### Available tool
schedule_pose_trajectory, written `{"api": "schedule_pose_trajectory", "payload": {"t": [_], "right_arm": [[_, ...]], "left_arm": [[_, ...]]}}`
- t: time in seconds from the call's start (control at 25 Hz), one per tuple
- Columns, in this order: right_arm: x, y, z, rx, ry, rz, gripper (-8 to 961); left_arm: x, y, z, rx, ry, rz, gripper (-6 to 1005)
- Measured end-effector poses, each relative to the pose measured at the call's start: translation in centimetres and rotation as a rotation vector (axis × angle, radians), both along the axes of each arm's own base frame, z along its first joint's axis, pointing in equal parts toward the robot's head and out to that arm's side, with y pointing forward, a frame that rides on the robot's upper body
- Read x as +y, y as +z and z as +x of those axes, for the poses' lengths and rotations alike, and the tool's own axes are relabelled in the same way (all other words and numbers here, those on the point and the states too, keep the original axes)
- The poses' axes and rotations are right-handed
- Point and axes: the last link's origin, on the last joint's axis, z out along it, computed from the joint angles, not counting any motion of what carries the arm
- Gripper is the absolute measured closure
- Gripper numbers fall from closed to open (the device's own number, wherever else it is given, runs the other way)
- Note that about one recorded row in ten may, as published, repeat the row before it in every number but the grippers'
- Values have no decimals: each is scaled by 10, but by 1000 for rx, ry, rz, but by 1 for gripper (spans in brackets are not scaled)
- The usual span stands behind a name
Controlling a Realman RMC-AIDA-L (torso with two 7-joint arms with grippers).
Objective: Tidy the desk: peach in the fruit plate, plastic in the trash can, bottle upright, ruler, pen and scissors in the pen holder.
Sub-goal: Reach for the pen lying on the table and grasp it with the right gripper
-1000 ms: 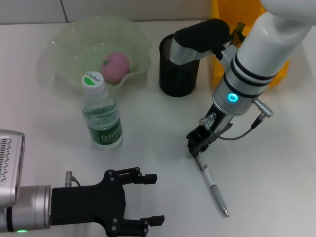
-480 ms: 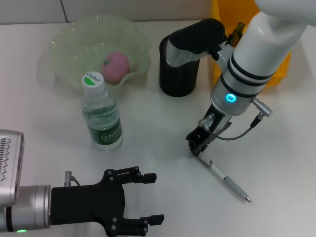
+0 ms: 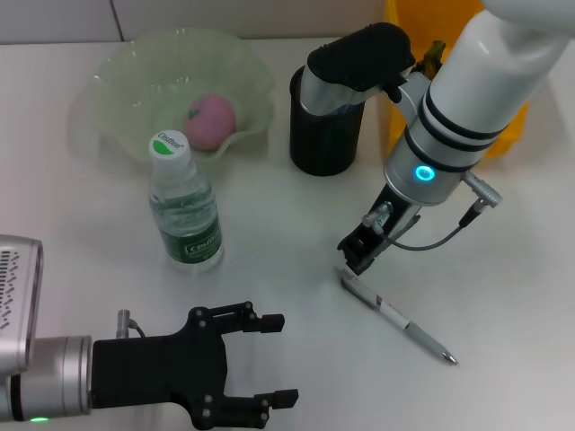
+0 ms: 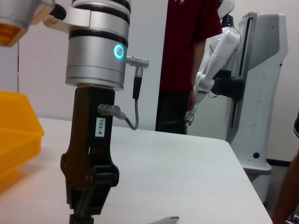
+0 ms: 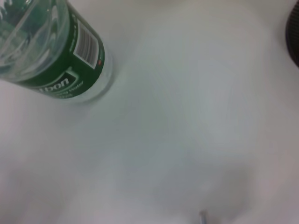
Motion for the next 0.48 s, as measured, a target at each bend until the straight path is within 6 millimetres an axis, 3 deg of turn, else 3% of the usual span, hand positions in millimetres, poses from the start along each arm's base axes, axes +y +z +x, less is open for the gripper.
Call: {"api": "schedule_pose_trajectory", "payload": {"t": [0.04,0.32,0.48], "right_arm": [[-1,2,0,-3,3,-1,929],[-5,4,-1,-14,-3,-26,873],[-6,3,-1,-18,-3,-32,707]], "left_arm": [[0,0,0,0,0,0,202],[-1,-1,0,1,-1,-5,202],[-1,-1,0,1,-3,-5,202]]}}
